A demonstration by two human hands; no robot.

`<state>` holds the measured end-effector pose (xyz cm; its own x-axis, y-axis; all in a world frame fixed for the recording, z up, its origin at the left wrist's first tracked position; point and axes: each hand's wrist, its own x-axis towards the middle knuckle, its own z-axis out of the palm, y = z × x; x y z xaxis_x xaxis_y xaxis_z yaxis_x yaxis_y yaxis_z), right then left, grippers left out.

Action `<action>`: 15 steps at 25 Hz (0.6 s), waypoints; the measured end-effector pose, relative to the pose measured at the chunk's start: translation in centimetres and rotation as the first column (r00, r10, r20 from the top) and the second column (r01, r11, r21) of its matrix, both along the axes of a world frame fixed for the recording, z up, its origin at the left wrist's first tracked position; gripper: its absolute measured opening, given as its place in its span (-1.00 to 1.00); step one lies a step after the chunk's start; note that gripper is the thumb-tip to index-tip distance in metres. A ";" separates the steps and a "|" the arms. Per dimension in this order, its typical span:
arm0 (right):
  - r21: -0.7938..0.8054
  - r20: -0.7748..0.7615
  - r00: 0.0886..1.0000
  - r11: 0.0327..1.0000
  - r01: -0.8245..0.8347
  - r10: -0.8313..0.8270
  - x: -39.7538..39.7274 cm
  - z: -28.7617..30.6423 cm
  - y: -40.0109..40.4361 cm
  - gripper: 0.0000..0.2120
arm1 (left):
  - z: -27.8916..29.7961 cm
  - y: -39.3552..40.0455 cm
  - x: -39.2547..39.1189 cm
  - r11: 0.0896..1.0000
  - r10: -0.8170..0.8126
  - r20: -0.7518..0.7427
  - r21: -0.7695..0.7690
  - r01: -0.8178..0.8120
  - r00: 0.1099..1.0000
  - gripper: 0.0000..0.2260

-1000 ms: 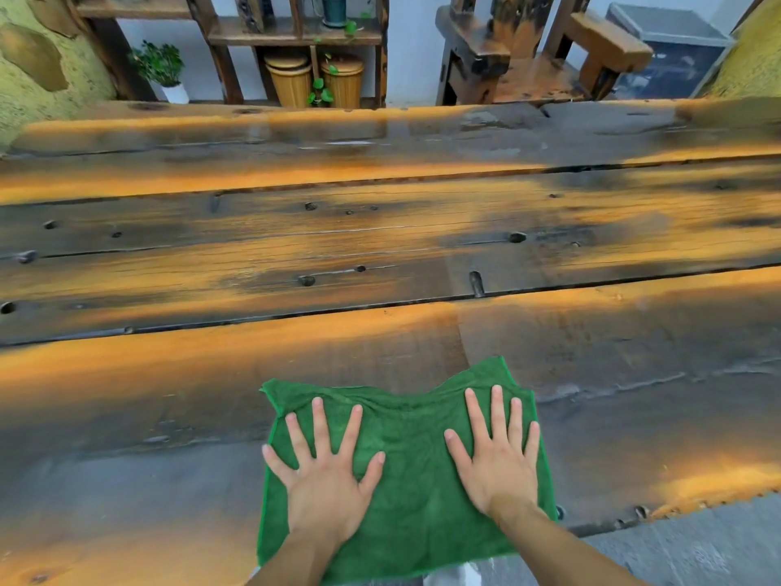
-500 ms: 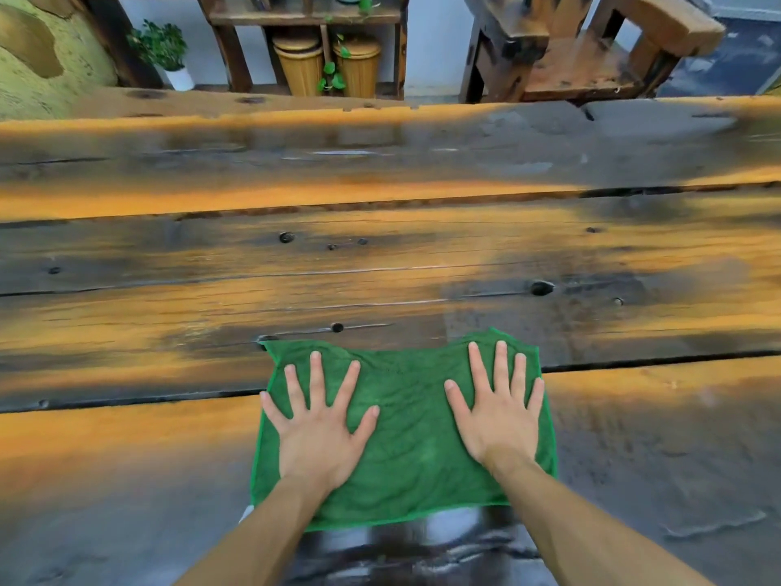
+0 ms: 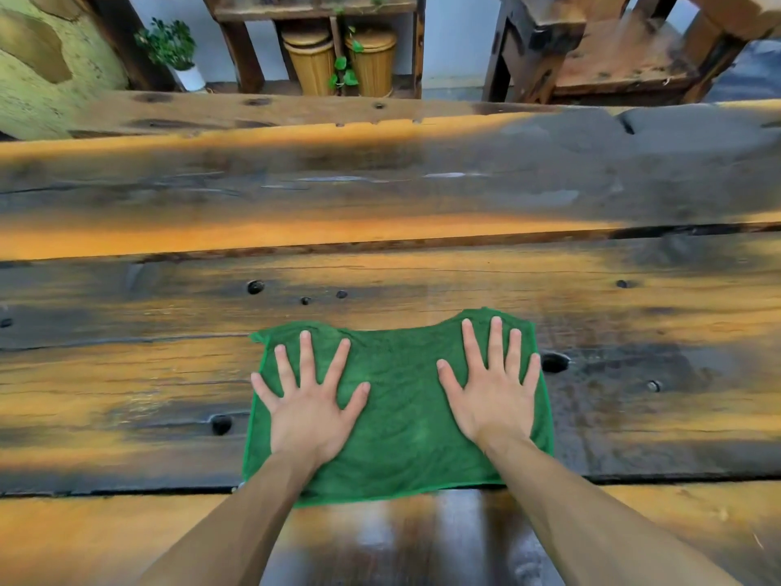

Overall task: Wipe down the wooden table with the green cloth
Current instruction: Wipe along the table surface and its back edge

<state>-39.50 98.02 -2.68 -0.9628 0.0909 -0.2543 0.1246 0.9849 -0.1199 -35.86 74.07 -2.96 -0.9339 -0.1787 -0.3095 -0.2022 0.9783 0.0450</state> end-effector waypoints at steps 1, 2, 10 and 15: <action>0.006 0.005 1.000 1.000 -0.004 0.004 -1.1 -0.1 0.0 -0.32 | 0.0 0.0 -1.1 1.000 0.004 0.000 0.005 -0.004 1.000 -0.35; 0.012 0.004 1.000 1.000 -0.007 0.007 -2.3 -0.1 0.1 -0.32 | -0.1 0.1 -2.3 1.000 0.006 -0.004 0.007 -0.006 1.000 -0.36; 0.017 -0.042 0.999 1.000 -0.007 0.008 -10.0 -0.4 0.2 -0.33 | -0.4 0.0 -11.4 1.000 -0.019 -0.056 0.002 0.019 0.998 -0.37; 0.010 -0.047 0.999 1.000 -0.004 0.004 -15.5 -0.3 0.3 -0.32 | -0.4 -0.1 -17.0 0.999 -0.039 -0.067 -0.011 0.039 0.997 -0.36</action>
<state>-54.97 98.32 -3.03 -0.9741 0.0893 -0.2078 0.1151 0.9866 -0.1155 -52.84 73.94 -3.32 -0.9589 -0.1446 -0.2441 -0.1607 0.9859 0.0472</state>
